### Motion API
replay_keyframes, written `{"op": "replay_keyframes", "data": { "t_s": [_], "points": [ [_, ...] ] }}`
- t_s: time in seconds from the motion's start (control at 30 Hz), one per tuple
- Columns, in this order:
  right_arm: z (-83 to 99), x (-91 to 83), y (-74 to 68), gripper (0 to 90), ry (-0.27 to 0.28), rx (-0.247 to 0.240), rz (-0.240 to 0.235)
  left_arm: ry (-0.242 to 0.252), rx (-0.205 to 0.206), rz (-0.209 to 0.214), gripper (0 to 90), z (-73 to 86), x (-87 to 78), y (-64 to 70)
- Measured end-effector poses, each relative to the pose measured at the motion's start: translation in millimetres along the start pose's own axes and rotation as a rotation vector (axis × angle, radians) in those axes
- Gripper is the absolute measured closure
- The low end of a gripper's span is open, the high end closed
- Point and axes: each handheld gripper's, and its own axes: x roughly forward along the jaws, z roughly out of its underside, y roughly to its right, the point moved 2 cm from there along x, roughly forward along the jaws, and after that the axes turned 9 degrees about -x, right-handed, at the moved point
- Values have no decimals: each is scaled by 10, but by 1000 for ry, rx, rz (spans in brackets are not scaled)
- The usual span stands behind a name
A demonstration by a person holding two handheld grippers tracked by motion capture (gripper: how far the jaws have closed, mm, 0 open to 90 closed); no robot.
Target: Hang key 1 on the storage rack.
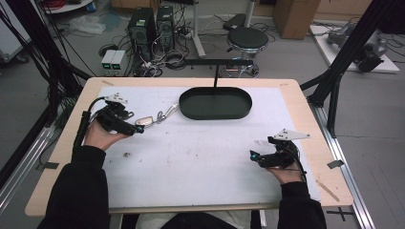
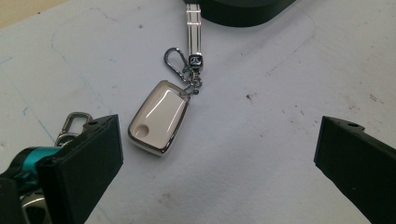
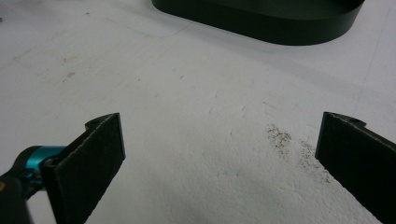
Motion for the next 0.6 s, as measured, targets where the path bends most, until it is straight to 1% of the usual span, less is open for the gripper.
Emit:
{"op": "replay_keyframes", "data": {
  "t_s": [0.17,0.27,0.4,0.6],
  "points": [
    [1,1,5,6,-1,-6,6,-4,17,-2,17,-123,66,12],
    [3,8,1,6,-7,-9,10,-1,15,-3,17,-189,114,1],
    [5,5,-2,6,-10,-17,20,-29,28,-6,17,-221,184,4],
    [17,-4,-6,6,-14,-12,20,-33,35,13,17,-346,258,15]
  ]
}}
